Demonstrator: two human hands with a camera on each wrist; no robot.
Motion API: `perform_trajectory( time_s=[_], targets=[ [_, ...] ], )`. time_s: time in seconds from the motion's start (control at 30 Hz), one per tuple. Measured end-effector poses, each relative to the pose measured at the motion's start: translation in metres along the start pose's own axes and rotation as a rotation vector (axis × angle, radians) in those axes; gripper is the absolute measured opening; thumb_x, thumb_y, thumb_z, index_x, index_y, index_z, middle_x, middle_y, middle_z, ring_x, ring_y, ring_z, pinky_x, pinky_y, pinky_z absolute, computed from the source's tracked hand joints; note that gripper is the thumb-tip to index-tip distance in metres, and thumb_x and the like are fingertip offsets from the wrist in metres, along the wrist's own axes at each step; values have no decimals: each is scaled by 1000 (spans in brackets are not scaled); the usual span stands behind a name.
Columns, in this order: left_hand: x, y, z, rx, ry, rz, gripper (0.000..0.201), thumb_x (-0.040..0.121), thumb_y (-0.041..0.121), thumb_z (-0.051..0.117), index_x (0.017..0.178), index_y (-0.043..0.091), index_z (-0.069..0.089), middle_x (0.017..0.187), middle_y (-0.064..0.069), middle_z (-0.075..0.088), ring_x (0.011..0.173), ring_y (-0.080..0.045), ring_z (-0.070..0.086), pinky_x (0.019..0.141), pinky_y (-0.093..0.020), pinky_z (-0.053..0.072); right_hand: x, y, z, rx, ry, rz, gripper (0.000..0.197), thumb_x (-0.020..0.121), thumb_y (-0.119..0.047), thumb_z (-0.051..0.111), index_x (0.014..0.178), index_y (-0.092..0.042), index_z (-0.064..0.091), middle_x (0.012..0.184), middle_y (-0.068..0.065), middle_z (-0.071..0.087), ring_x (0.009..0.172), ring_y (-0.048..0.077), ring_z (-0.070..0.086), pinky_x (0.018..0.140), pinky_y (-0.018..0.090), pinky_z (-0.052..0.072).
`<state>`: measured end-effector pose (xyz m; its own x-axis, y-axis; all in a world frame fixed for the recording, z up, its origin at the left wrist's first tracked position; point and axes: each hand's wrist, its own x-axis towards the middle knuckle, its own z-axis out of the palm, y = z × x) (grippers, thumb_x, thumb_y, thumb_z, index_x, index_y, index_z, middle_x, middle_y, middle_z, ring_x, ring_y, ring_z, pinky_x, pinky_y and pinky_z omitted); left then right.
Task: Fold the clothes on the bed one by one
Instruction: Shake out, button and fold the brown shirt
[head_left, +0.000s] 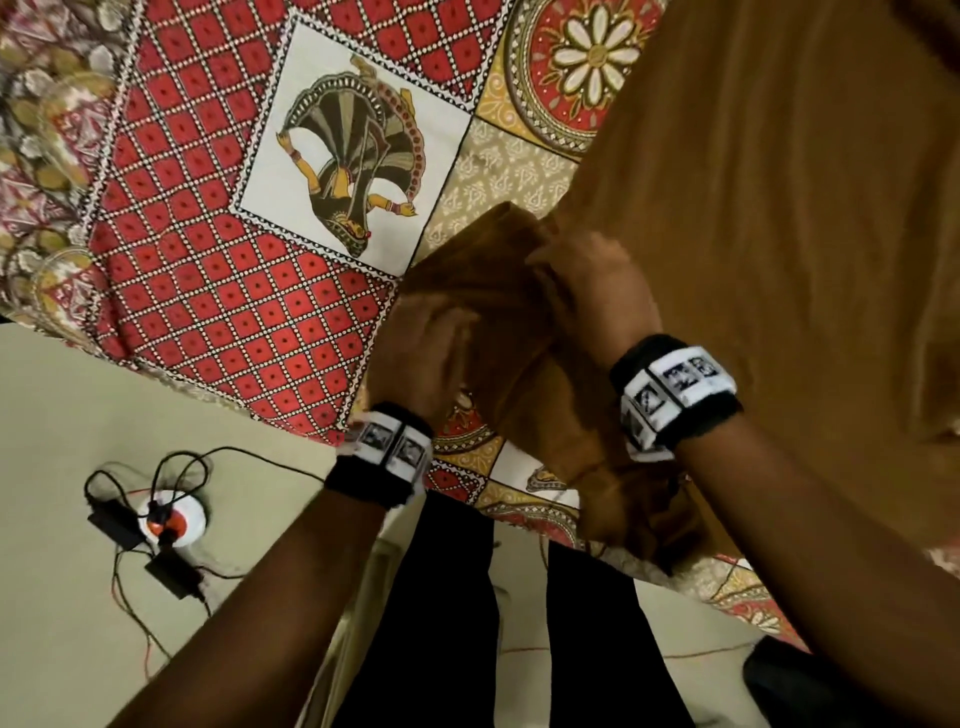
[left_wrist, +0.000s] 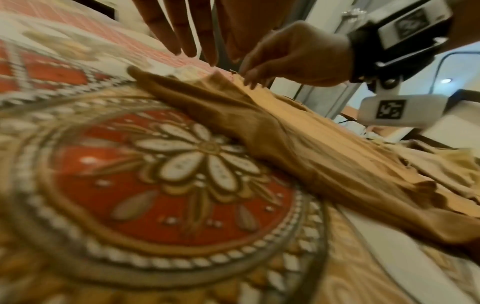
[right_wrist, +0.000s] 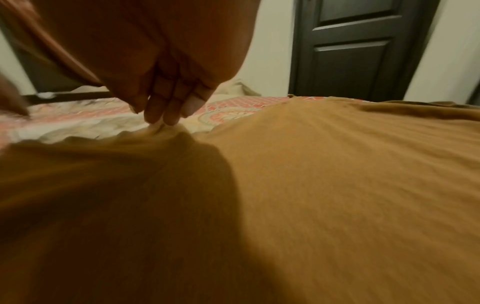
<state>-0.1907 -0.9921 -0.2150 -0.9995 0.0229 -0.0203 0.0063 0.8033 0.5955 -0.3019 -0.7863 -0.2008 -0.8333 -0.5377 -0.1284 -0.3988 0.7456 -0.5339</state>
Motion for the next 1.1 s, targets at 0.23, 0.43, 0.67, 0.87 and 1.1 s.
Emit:
perform_trajectory(
  time_s=[0.23,0.43,0.67,0.87,1.1],
  targets=[
    [-28,10,48,102,-228,-134,66,97,38,57,152,8,36,160,-8,32,150,-25,23,118,-45,26,-15,27,43,-100,-191,-298,46,101,-22,51,144,-6,54,147,11,55,135,26,53,115,41,39],
    [-35,-2,34,173,-327,-184,106,84,73,55,159,11,13,167,-2,8,154,-21,5,122,-50,16,8,52,22,-319,-373,-366,93,95,-73,36,161,-12,16,165,9,28,154,24,22,125,54,12],
    [-25,2,26,308,-381,-286,132,65,96,44,159,14,1,167,0,-4,154,-18,-4,123,-50,2,21,46,-1,-330,-308,40,156,50,-104,49,161,-8,-4,170,10,-7,156,25,-8,125,57,1],
    [-18,30,21,172,-275,-158,70,86,50,57,145,16,45,162,-8,27,149,-31,21,117,-53,22,-25,53,-23,-82,-49,276,100,87,-74,56,159,-13,23,169,7,14,156,25,10,126,47,14],
    [13,121,58,-35,-469,190,29,86,19,54,110,13,69,110,-10,66,102,-34,61,82,-48,54,-158,86,-47,53,162,676,39,99,-46,50,115,-17,70,109,6,69,106,27,59,92,42,48]
  ],
)
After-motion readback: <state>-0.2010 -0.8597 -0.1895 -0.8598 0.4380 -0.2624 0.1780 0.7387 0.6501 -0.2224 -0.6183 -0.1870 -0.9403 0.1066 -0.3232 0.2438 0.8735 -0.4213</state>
